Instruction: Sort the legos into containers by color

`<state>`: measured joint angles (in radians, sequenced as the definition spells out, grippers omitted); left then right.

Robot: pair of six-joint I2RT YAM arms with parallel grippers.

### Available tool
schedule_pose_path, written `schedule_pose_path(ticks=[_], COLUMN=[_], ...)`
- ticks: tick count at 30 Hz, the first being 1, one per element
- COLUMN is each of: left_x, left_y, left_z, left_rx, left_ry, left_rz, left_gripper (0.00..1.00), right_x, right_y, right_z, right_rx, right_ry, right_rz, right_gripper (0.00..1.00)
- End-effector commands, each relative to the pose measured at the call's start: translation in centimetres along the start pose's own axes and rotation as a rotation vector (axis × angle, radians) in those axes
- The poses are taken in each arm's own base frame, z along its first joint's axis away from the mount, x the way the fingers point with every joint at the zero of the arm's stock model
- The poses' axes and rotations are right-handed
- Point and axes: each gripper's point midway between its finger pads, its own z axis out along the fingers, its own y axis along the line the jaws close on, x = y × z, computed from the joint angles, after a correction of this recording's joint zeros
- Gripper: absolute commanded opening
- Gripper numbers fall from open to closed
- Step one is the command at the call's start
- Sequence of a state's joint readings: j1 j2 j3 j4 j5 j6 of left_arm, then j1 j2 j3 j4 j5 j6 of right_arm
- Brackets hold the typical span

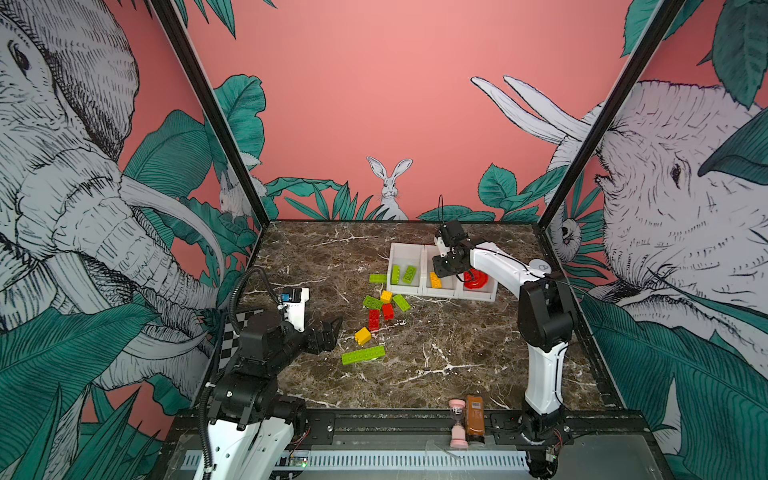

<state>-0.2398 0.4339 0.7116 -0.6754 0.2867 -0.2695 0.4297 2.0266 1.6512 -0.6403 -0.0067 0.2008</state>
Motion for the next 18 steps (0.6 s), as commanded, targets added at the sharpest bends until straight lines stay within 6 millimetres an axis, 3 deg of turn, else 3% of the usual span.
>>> schedule_pose_path(ticks=[1, 4, 9, 13, 18], left_x=[0.4, 0.4, 0.4, 0.3, 0.1], left_y=[0.2, 0.2, 0.3, 0.4, 0.9], left_z=[0.2, 0.2, 0.2, 0.2, -0.4], left_rx=[-0.008, -0.009, -0.013, -0.023, -0.06], left_ry=[0.014, 0.014, 0.015, 0.013, -0.005], left_rz=[-0.005, -0.006, -0.007, -0.01, -0.015], left_gripper=[0.99, 0.99, 0.99, 0.99, 0.99], right_x=[-0.8, -1.0, -0.6, 1.4, 5.2], right_y=[-0.6, -0.6, 1.4, 6.7, 14.4], right_z=[-0.7, -2.4, -6.6, -10.0, -11.2], right_rx=[0.024, 0.023, -0.069, -0.203, -0.276], right_ry=[-0.012, -0.028, -0.099, -0.164, -0.191], right_rz=[-0.005, -0.007, -0.001, -0.01, -0.084], right_gripper=[0.53, 0.64, 0.68, 0.69, 0.7])
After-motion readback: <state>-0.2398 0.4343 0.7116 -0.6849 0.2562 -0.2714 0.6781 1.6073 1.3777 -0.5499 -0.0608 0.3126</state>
